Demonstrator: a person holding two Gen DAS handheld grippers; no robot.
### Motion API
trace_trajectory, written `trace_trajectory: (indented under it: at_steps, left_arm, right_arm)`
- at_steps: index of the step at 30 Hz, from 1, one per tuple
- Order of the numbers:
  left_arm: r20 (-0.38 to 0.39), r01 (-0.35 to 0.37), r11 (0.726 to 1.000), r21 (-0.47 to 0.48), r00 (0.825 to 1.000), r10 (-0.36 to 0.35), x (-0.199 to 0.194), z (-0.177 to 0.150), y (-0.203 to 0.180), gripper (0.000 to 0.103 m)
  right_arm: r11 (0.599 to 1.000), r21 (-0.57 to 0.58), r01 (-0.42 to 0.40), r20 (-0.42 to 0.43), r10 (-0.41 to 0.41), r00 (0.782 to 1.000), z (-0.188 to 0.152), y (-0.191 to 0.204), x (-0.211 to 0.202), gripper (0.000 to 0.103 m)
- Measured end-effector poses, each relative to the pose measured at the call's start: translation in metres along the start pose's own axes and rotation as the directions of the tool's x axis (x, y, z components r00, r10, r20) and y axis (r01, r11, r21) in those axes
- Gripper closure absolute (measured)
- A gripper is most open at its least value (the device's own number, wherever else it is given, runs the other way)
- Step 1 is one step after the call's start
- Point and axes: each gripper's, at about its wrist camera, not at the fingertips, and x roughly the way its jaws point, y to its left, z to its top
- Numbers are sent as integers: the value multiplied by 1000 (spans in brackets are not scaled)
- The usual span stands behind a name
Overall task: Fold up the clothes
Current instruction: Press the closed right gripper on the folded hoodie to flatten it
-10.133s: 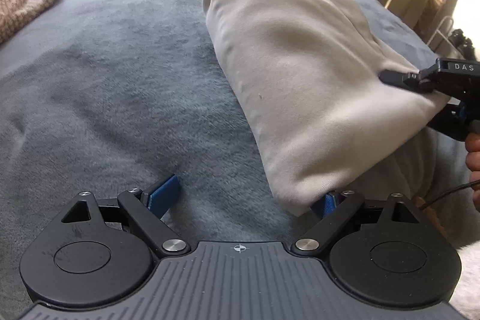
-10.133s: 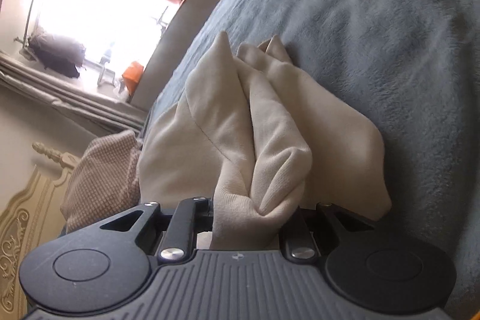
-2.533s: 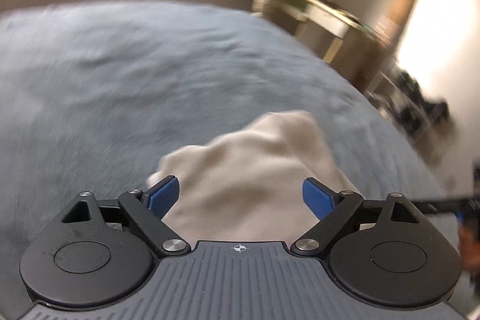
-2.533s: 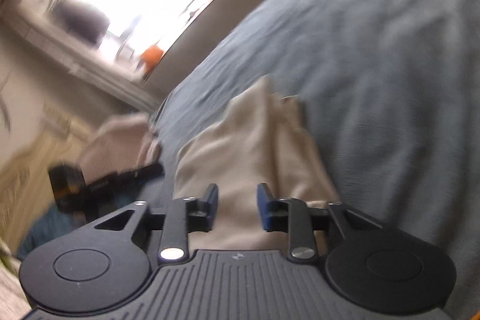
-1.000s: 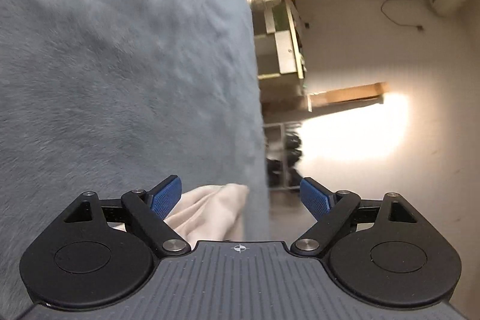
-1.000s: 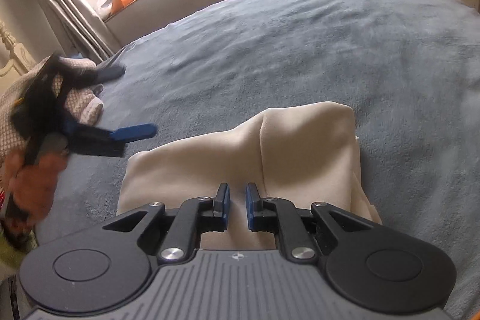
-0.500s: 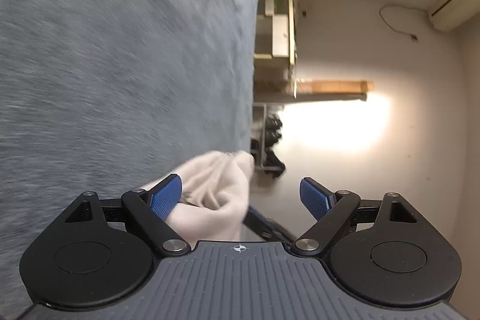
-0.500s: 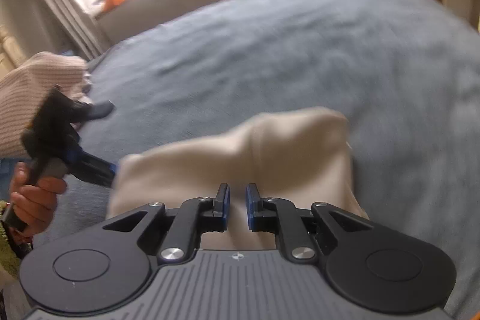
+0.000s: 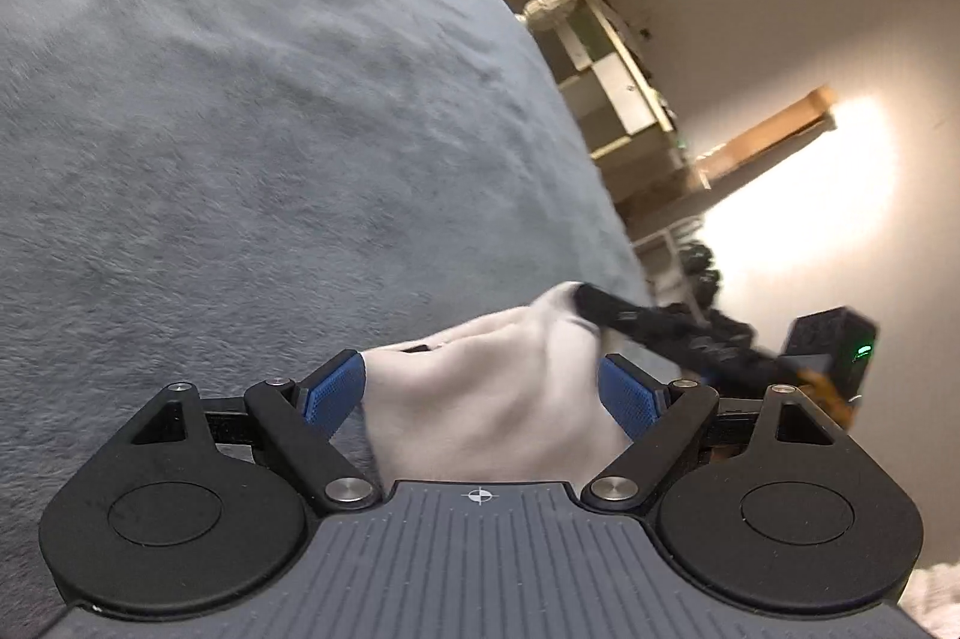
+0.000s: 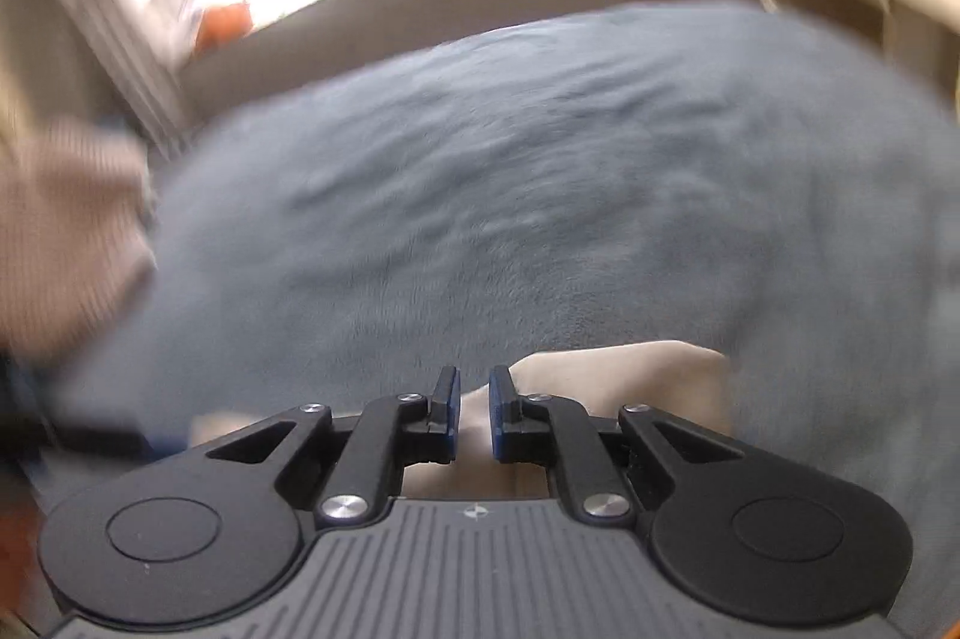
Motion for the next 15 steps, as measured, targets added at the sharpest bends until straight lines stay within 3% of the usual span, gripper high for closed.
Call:
trace_trajectory:
  at_steps: [4,7,12,15]
  left_arm:
    - [1,-155,986,60,988,156,9,0,-6,18]
    - [-10,-219,974,61,975,220,16,-2,-7,19]
    - [13,-247,968,47,969,247,12,-6,-6,18]
    - [30,-268,962,50,963,267,10,-8,-10,18]
  right_arm:
    - [985,-61,-159,-79,154,985,-8,13,-1,91]
    - [991,-72,-110,-90,104,990,-20,12,11,94]
    - [997,79,-23,41,19,999,-6,-32,-13,100]
    - [995,90,45,96,-53,994,0,-37,-26,97]
